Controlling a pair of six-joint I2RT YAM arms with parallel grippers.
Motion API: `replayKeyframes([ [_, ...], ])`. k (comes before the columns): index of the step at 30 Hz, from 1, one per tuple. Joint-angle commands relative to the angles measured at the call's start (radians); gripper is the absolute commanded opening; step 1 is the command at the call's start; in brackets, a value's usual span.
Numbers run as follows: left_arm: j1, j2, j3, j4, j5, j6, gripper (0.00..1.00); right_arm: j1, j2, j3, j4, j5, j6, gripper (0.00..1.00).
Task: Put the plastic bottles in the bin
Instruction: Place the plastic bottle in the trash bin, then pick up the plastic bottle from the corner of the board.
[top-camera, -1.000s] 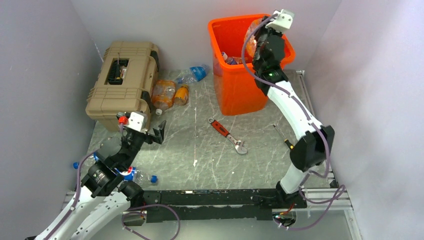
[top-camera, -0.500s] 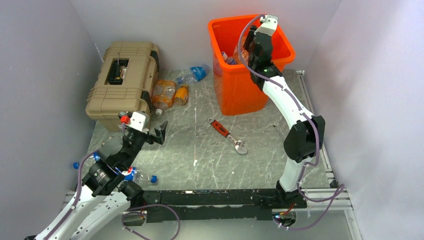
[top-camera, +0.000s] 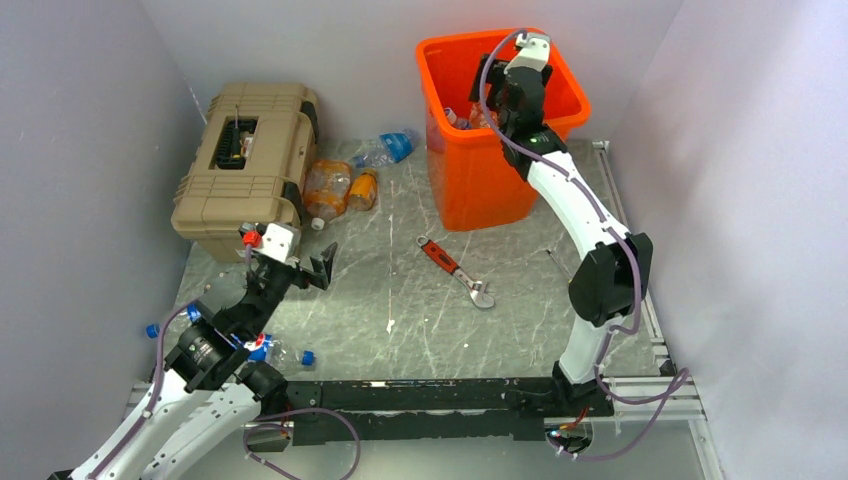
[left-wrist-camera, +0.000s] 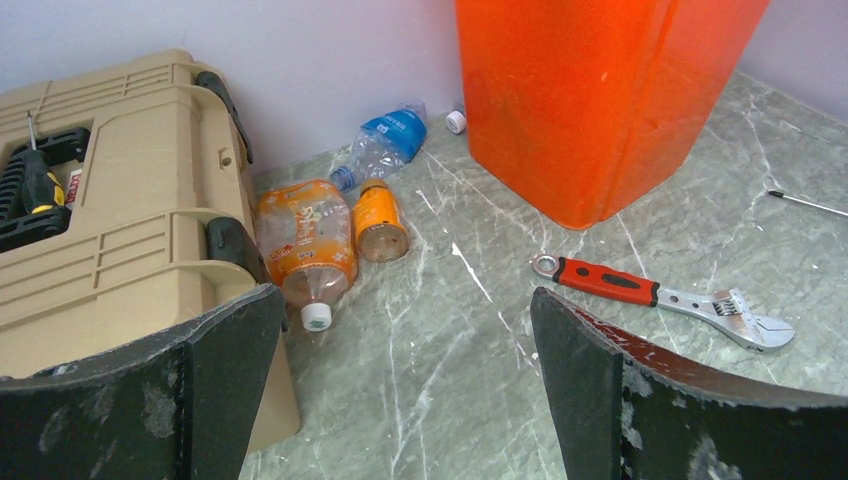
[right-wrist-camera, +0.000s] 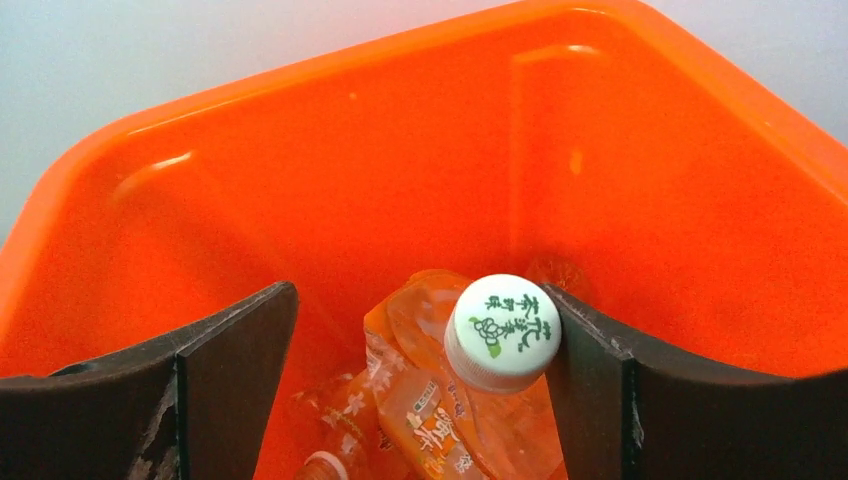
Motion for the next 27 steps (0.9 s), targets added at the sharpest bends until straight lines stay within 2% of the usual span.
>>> replayKeyframes([
  [1,-0.002,0.009,0.028,0.026,0.006,-0.001,0.99,0.006,-0.123,0.038,0.014,-0.008,0.020,0.92],
  [6,-0.002,0.028,0.023,0.033,-0.014,0.002,0.99,0.059,-0.276,0.000,0.083,-0.025,0.009,0.92],
  [10,-0.002,0.053,0.025,0.029,-0.030,0.001,0.99,0.167,-0.378,-0.062,0.108,-0.033,-0.047,0.92],
  [14,-0.002,0.072,0.024,0.028,-0.053,0.002,0.99,0.276,-0.514,-0.237,0.159,-0.052,-0.069,0.95],
  [19,-0.002,0.085,0.022,0.026,-0.060,0.001,1.00,0.340,-0.684,-0.492,0.213,-0.165,-0.004,0.96],
  [23,-0.002,0.106,0.024,0.020,-0.067,-0.005,0.99,0.382,-0.751,-0.626,0.221,-0.309,-0.002,0.95],
  [27,-0.001,0.133,0.036,0.010,-0.067,-0.004,0.99,0.452,-0.771,-0.701,0.187,-0.323,-0.012,0.95],
])
